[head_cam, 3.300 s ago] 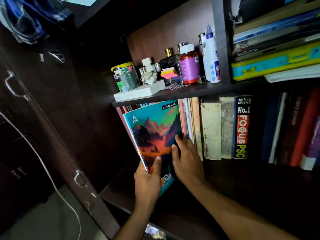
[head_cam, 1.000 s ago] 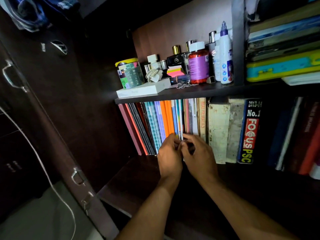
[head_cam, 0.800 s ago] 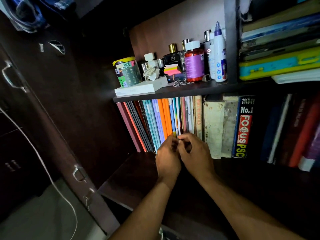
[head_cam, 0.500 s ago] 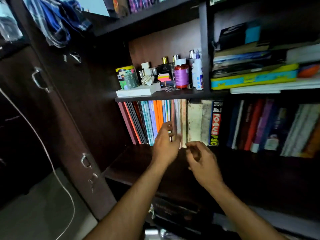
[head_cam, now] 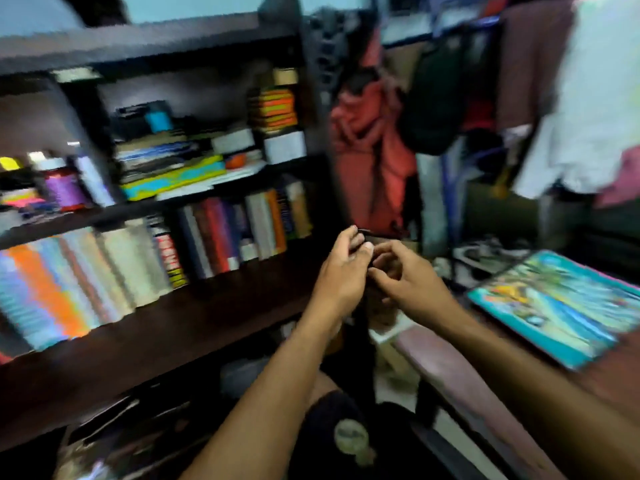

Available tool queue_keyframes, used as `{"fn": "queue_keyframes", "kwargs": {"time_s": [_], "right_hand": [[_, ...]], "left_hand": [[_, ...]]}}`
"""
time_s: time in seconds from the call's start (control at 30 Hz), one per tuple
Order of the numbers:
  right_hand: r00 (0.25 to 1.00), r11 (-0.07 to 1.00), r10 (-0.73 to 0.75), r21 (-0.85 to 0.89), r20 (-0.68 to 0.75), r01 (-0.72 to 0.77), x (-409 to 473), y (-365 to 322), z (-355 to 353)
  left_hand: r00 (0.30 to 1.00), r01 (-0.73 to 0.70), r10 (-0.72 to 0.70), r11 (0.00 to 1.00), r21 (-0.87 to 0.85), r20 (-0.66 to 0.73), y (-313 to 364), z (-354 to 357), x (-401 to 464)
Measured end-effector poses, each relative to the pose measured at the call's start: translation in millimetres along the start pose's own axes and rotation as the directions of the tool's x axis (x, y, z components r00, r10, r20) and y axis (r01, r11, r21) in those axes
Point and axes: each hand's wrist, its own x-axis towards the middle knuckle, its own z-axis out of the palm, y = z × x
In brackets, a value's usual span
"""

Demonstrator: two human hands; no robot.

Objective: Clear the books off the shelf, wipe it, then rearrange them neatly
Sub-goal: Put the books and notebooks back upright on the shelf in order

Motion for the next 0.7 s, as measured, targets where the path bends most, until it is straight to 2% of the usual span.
{"fn": "queue_keyframes", "kwargs": {"time_s": [0.13, 0.27, 0.33, 0.4, 0.43, 0.5, 0.57, 0.63, 0.7], "right_hand": [[0.991, 0.984, 0.065, -0.159, -0.119, -0.084, -48, 39, -81], [0.952, 0.915, 0.172, -0.318, -0.253, -0.25, -83, 96, -159], [0.898, 0.824, 0.233, -0.414, -0.374, -0.386, -88, 135, -193], [0.819, 0.681, 0.356, -0.474, -0.451, -0.558, -87, 166, -215], [0.785, 0.62, 0.399, -0.492, -0.474, -0.612, -83, 184, -225], [0.776, 0.541, 0.419, -0.557, -0.471, -0.63, -68, 209, -238], [0.795, 0.486, 0.432, -0.633, -0.425, -0.603, -46, 226, -248], [0.794, 0.458, 0.477, -0.665, -0.376, -0.59, -18, 241, -259], [0.774, 0.441, 0.531, -0.667, -0.345, -0.601, 2, 248, -265]], "left_hand": [[0.96, -0.034, -0.003, 0.991, 0.126, 0.28, -5, 85, 1], [0.855, -0.034, -0.065, 0.983, 0.182, 0.514, -20, 149, -8], [0.818, -0.082, -0.087, 0.961, 0.264, 0.568, -35, 169, -7], [0.816, -0.162, -0.096, 0.909, 0.384, 0.57, -52, 179, 1], [0.808, -0.195, -0.117, 0.872, 0.449, 0.577, -58, 186, 8], [0.806, -0.22, -0.157, 0.815, 0.536, 0.57, -70, 196, 20], [0.837, -0.15, -0.165, 0.847, 0.51, 0.521, -72, 204, 26], [0.887, 0.082, -0.229, 0.933, 0.352, 0.401, -72, 218, 33], [0.88, 0.333, -0.346, 0.938, 0.096, 0.325, -70, 229, 33]]}}
